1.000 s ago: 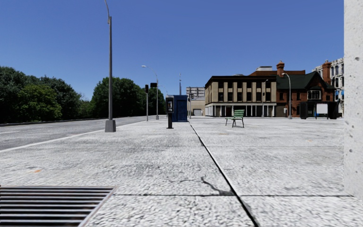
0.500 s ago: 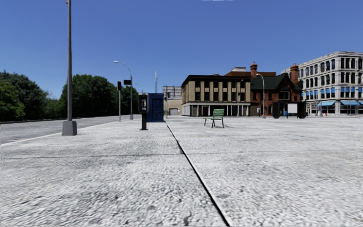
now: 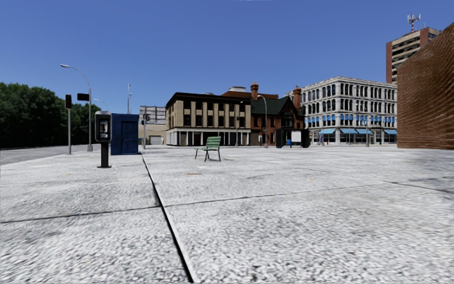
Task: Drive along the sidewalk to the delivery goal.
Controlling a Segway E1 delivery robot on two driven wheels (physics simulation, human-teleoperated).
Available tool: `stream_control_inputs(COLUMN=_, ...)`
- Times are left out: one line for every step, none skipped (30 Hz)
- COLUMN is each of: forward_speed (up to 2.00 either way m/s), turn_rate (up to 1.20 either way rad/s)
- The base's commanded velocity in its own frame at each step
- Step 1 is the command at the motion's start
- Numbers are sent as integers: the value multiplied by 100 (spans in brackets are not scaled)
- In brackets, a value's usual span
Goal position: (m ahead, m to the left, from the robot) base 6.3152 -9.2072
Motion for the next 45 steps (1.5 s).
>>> stream_control_inputs(forward_speed=132, turn_rate=-62)
stream_control_inputs(forward_speed=134, turn_rate=-62)
stream_control_inputs(forward_speed=134, turn_rate=-62)
stream_control_inputs(forward_speed=134, turn_rate=-62)
stream_control_inputs(forward_speed=134, turn_rate=-62)
stream_control_inputs(forward_speed=136, turn_rate=-62)
stream_control_inputs(forward_speed=138, turn_rate=-62)
stream_control_inputs(forward_speed=139, turn_rate=-62)
stream_control_inputs(forward_speed=139, turn_rate=-62)
stream_control_inputs(forward_speed=139, turn_rate=-62)
stream_control_inputs(forward_speed=139, turn_rate=-62)
stream_control_inputs(forward_speed=139, turn_rate=-62)
stream_control_inputs(forward_speed=140, turn_rate=-62)
stream_control_inputs(forward_speed=140, turn_rate=-62)
stream_control_inputs(forward_speed=140, turn_rate=-62)
stream_control_inputs(forward_speed=140, turn_rate=-62)
stream_control_inputs(forward_speed=140, turn_rate=-62)
stream_control_inputs(forward_speed=140, turn_rate=-62)
stream_control_inputs(forward_speed=140, turn_rate=-62)
stream_control_inputs(forward_speed=140, turn_rate=-62)
stream_control_inputs(forward_speed=140, turn_rate=-62)
stream_control_inputs(forward_speed=140, turn_rate=-62)
stream_control_inputs(forward_speed=140, turn_rate=-62)
stream_control_inputs(forward_speed=140, turn_rate=-62)
stream_control_inputs(forward_speed=140, turn_rate=-62)
stream_control_inputs(forward_speed=140, turn_rate=-62)
stream_control_inputs(forward_speed=140, turn_rate=-62)
stream_control_inputs(forward_speed=140, turn_rate=-62)
stream_control_inputs(forward_speed=142, turn_rate=-62)
stream_control_inputs(forward_speed=145, turn_rate=-62)
stream_control_inputs(forward_speed=148, turn_rate=-62)
stream_control_inputs(forward_speed=148, turn_rate=-62)
stream_control_inputs(forward_speed=148, turn_rate=-62)
stream_control_inputs(forward_speed=149, turn_rate=-62)
stream_control_inputs(forward_speed=150, turn_rate=-62)
stream_control_inputs(forward_speed=150, turn_rate=-62)
stream_control_inputs(forward_speed=150, turn_rate=-62)
stream_control_inputs(forward_speed=151, turn_rate=-62)
stream_control_inputs(forward_speed=151, turn_rate=-62)
stream_control_inputs(forward_speed=151, turn_rate=-62)
stream_control_inputs(forward_speed=151, turn_rate=-62)
stream_control_inputs(forward_speed=151, turn_rate=-62)
stream_control_inputs(forward_speed=151, turn_rate=-62)
stream_control_inputs(forward_speed=151, turn_rate=-62)
stream_control_inputs(forward_speed=151, turn_rate=-62)
